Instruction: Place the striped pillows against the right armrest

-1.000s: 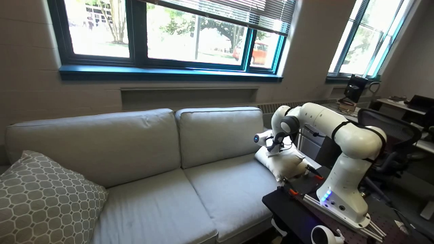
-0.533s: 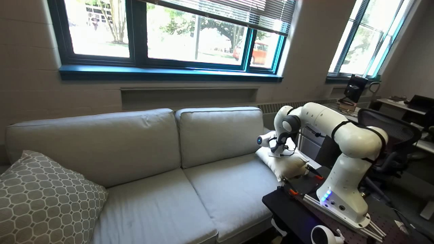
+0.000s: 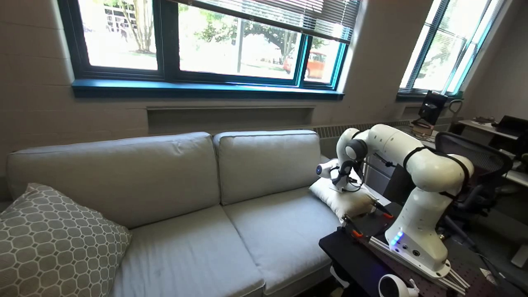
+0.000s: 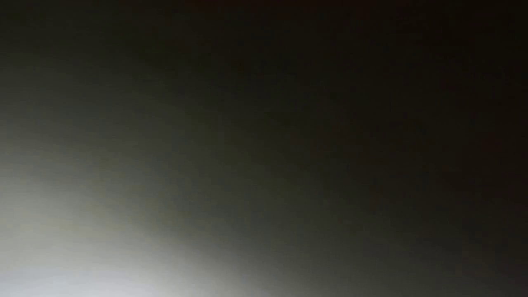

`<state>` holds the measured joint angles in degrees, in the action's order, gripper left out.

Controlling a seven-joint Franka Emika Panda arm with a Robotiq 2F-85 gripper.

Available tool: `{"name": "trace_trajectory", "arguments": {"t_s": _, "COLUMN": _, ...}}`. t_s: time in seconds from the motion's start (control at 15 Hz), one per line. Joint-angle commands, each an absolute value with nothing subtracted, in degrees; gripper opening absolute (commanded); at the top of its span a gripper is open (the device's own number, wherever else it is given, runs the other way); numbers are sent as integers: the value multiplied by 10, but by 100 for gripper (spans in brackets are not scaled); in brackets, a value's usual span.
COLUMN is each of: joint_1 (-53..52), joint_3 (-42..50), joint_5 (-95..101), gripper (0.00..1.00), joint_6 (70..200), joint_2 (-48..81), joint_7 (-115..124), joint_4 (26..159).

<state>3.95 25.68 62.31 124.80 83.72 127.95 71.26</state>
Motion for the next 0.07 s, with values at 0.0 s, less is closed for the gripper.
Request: {"name": "trace_trajectory", "arguments": {"t_s": 0.0, "joint_1": 50, "joint_3": 260, "joint_5": 614, "gripper": 76, "joint_6": 1252, "joint_2": 837, "joint_7": 1306, "joint_4": 716}}
